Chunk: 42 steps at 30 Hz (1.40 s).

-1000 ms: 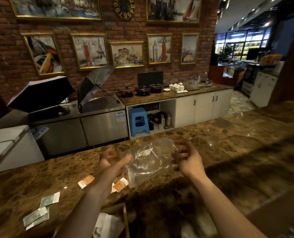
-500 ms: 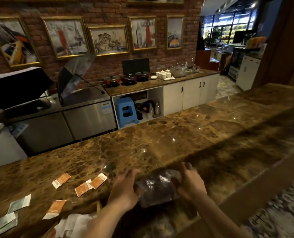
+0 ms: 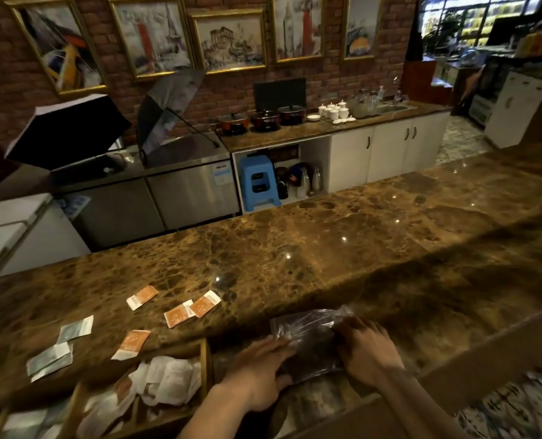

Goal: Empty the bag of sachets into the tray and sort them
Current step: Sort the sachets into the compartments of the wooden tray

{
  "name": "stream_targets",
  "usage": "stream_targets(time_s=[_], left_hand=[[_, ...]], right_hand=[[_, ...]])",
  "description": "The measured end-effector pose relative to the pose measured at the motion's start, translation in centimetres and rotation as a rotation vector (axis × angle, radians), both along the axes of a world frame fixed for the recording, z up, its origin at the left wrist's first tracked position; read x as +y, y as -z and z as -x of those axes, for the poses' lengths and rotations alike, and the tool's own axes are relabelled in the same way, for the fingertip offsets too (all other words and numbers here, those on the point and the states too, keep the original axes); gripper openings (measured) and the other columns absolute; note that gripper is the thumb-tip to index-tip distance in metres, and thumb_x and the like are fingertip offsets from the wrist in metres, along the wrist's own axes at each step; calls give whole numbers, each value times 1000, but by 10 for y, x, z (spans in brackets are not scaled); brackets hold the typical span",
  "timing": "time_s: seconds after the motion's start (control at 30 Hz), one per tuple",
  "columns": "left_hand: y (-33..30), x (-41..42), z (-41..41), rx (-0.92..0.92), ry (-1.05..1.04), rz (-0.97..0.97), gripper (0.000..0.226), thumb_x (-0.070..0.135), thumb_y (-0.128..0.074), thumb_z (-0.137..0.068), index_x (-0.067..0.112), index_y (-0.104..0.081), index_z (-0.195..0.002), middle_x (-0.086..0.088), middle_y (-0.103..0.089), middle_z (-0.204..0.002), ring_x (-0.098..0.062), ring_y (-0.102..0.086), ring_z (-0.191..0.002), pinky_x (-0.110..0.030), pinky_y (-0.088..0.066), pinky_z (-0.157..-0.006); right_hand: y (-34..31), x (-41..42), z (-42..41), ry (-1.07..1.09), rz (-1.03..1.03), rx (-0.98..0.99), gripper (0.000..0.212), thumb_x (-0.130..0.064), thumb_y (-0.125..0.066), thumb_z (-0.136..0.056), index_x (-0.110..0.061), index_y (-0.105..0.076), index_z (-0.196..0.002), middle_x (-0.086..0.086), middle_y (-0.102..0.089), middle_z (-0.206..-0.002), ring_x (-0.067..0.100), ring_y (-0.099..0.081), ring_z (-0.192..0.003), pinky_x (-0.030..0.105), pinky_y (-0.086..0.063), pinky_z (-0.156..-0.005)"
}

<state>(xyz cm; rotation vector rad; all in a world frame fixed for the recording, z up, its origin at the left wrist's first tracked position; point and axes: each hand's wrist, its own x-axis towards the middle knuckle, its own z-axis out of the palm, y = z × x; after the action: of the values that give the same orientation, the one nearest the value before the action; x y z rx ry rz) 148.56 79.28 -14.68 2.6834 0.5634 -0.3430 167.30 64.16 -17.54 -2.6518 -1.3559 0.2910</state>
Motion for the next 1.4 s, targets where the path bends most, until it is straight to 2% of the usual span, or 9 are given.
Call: stream_targets(time_s=[0.13,0.3,0.4,0.5,0.7,0.83,1.03,1.17,1.4], left_hand=[[-3,-4,1,-157,-30,61,49,38,-52,-99,38,-40,-147,15,-28,-162,-10,-13,-152,-29,-6,-121],[-16,24,37,-390,-204,-1,38,39,-56,-96,43,-50,-134,18,-49,-144,-6,-39,-136,-27,-31,-112],[-25,53,73,-469,-342,-27,36,36,-59,-95,48,-49,-127,17,-56,-133,-6,-50,-125,-32,-45,-102],[-32,77,119,-511,-500,-82,38,26,-63,-92,46,-54,-123,15,-61,-126,-10,-57,-116,-36,-49,-93],[-34,100,213,-367,-627,-105,31,19,-71,-88,42,-60,-105,15,-69,-115,-8,-64,-108,-31,-54,-87],[-28,102,254,-182,-637,0,26,32,-73,-77,44,-55,-90,16,-65,-113,-9,-62,-103,-33,-53,-89],[-22,98,280,-53,-508,-6,26,38,-70,-82,45,-62,-106,15,-60,-127,-12,-57,-117,-34,-49,-96],[-29,104,288,-53,-466,-42,12,41,-61,-90,51,-56,-94,13,-60,-127,-16,-54,-120,-34,-46,-94],[-28,108,291,2,-404,-154,25,38,-57,-94,37,-66,-116,8,-59,-132,-19,-50,-125,-35,-40,-105]], right_hand=[[5,-7,-1,178,19,-87,42,-35,-50,-91,-30,-60,-132,4,-53,-141,28,-47,-131,40,-35,-109],[-1,17,24,182,-58,-142,44,-18,-78,-68,-12,-72,-111,21,-65,-114,42,-63,-103,50,-52,-88],[-22,48,52,49,-164,-40,43,-23,-71,-83,-20,-64,-126,12,-60,-128,34,-61,-112,46,-51,-94],[-35,80,91,-101,-221,85,31,-29,-59,-93,-22,-60,-124,7,-59,-131,29,-61,-114,41,-51,-93],[-54,137,181,-392,-150,135,41,-25,-59,-94,-33,-55,-134,-4,-53,-138,24,-53,-128,37,-46,-102],[-55,161,228,-549,-53,147,59,-14,-61,-94,-36,-44,-146,-3,-39,-157,25,-41,-141,39,-39,-113],[-44,177,257,-719,8,-8,61,-20,-66,-92,-29,-40,-147,4,-39,-153,30,-41,-138,44,-47,-103],[-52,185,268,-846,38,-107,69,-17,-64,-94,-33,-32,-153,1,-34,-161,33,-30,-145,50,-45,-106],[-50,186,278,-788,62,-114,53,-22,-61,-95,-24,-42,-145,6,-38,-156,29,-35,-141,46,-43,-107]])
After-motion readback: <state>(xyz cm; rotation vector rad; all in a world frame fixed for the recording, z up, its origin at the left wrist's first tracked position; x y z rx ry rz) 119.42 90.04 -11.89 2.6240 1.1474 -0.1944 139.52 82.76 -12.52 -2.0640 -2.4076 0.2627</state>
